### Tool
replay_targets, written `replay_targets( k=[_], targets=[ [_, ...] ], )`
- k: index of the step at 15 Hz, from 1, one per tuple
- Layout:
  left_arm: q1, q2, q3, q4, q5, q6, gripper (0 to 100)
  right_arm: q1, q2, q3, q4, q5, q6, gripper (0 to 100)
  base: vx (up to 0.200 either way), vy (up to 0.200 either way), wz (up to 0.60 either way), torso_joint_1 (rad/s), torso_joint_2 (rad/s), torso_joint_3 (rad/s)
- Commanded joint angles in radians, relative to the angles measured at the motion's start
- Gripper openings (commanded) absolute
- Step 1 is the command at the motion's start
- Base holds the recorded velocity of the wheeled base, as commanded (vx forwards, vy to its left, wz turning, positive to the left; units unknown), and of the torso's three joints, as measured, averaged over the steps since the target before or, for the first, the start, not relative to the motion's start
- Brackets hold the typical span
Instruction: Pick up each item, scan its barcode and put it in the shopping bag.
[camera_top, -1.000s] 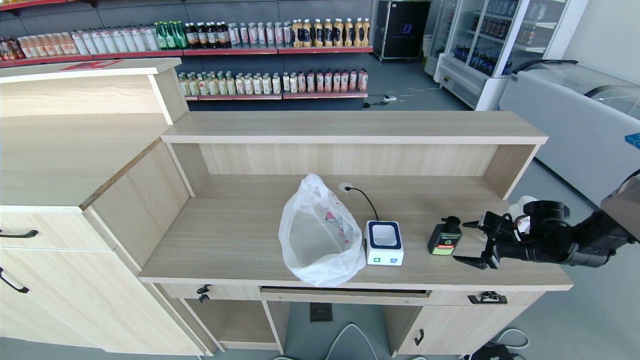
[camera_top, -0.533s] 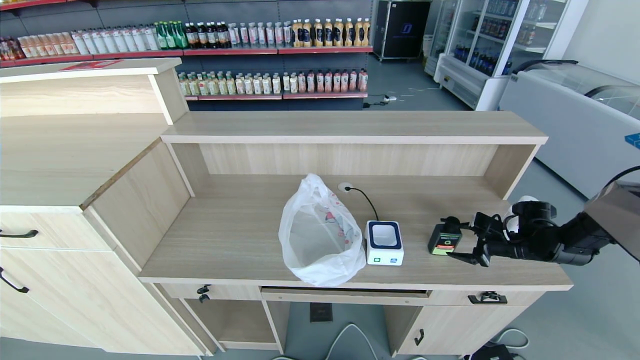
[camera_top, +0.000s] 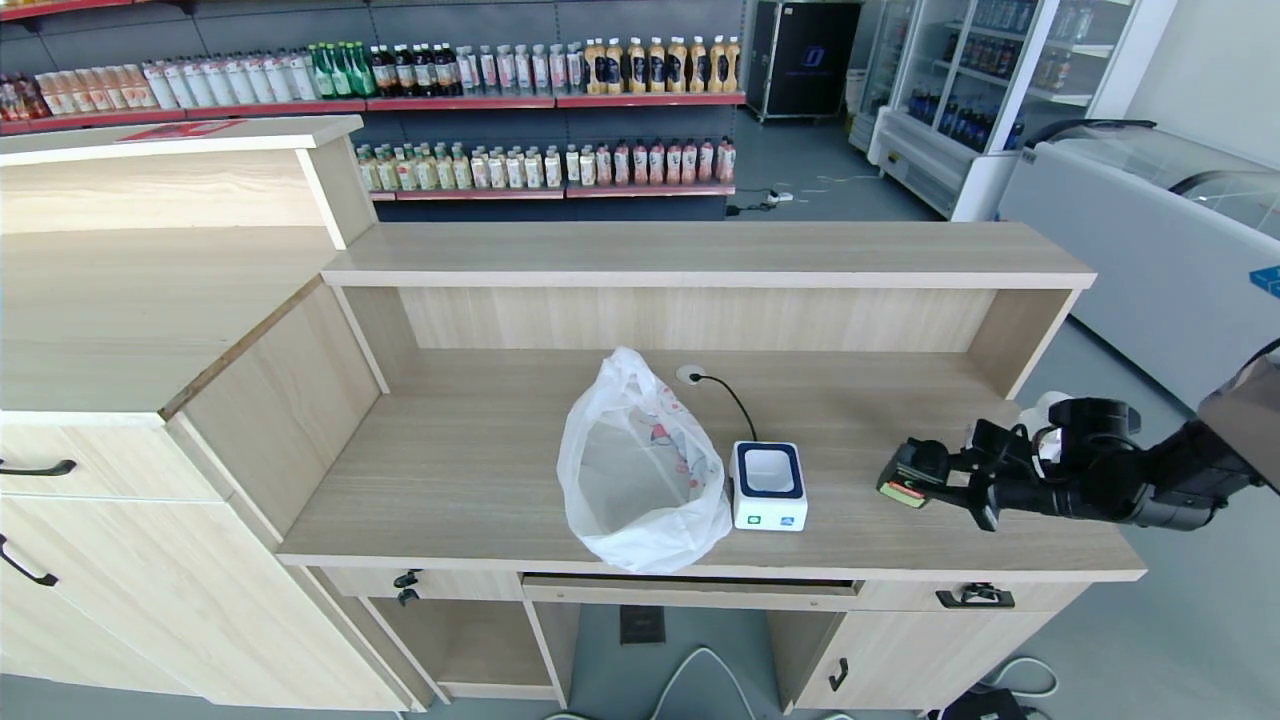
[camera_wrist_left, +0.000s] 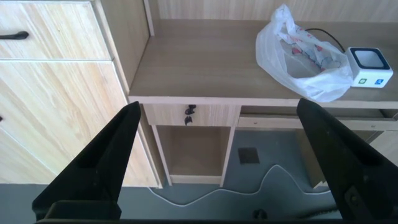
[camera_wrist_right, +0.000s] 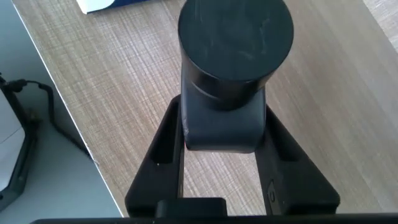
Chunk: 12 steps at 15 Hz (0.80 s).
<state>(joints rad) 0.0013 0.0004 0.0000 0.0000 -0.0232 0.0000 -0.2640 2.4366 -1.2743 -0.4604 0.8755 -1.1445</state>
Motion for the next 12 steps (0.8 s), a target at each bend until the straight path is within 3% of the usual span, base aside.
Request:
replay_targets(
  k=[1, 4, 7, 10, 12],
  targets=[
    [0.000, 0.001, 0.000, 0.000, 0.000, 0.000, 100, -0.072, -0.179, 0.064, 0.003, 0.069, 0.005, 0, 0.000, 0.000, 0.00, 0.000, 0.00, 0.000],
    [0.000, 0.001, 0.000, 0.000, 0.000, 0.000, 100, -0.172, -0.482, 0.266, 0.003, 0.117, 0.006, 0, 0.000, 0.000, 0.00, 0.000, 0.00, 0.000],
    [0.000, 0.001, 0.000, 0.000, 0.000, 0.000, 100, -0.192, -0.808, 0.474, -0.001, 0.123, -0.003, 0, 0.000, 0.000, 0.00, 0.000, 0.00, 0.000],
    [0.000, 0.000, 0.000, 0.000, 0.000, 0.000, 100, -0.149, -1.044, 0.635, 0.002, 0.122, -0.135, 0, 0.000, 0.000, 0.00, 0.000, 0.00, 0.000],
    [0.000, 0.001, 0.000, 0.000, 0.000, 0.000, 100, -0.006, -1.186, 0.776, 0.006, 0.120, -0.374, 0, 0.000, 0.000, 0.00, 0.000, 0.00, 0.000]
  ],
)
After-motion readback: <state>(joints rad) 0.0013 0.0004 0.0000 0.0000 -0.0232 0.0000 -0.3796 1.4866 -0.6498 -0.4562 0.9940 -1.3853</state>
